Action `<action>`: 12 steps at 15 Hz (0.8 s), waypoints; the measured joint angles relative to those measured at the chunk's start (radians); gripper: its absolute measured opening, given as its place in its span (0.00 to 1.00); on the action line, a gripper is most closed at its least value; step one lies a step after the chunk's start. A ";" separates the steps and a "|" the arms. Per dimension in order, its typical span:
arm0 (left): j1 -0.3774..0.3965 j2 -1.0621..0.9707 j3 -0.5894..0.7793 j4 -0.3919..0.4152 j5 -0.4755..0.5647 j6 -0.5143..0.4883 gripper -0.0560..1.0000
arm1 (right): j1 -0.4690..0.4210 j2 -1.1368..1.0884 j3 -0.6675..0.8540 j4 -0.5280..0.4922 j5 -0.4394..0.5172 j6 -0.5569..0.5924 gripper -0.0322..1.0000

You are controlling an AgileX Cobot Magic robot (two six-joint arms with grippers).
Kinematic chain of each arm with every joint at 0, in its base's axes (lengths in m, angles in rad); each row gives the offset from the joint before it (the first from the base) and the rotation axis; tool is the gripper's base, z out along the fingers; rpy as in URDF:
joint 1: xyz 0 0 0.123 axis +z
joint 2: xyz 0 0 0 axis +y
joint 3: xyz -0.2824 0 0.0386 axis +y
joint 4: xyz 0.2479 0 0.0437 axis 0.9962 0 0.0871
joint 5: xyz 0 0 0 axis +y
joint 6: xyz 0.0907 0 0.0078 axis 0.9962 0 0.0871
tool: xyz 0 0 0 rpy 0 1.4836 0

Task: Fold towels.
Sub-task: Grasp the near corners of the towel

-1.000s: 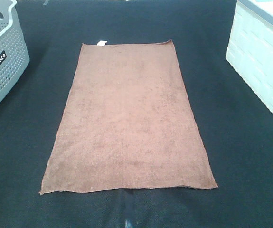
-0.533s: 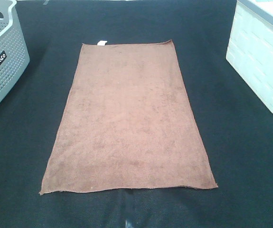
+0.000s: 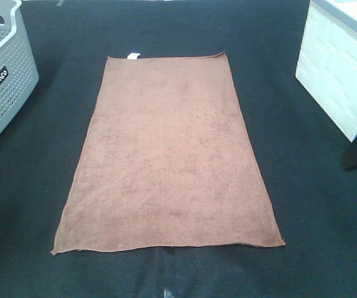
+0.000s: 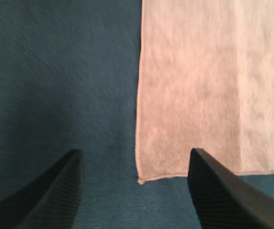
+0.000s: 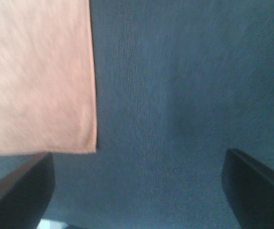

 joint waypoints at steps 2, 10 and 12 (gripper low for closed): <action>0.000 0.210 0.000 -0.267 0.008 0.263 0.64 | 0.000 0.149 0.000 0.054 -0.013 -0.061 0.89; 0.000 0.566 -0.004 -0.666 0.088 0.729 0.66 | 0.000 0.467 -0.001 0.478 -0.103 -0.408 0.87; -0.016 0.575 -0.004 -0.702 0.095 0.792 0.66 | 0.000 0.512 -0.001 0.515 -0.113 -0.448 0.86</action>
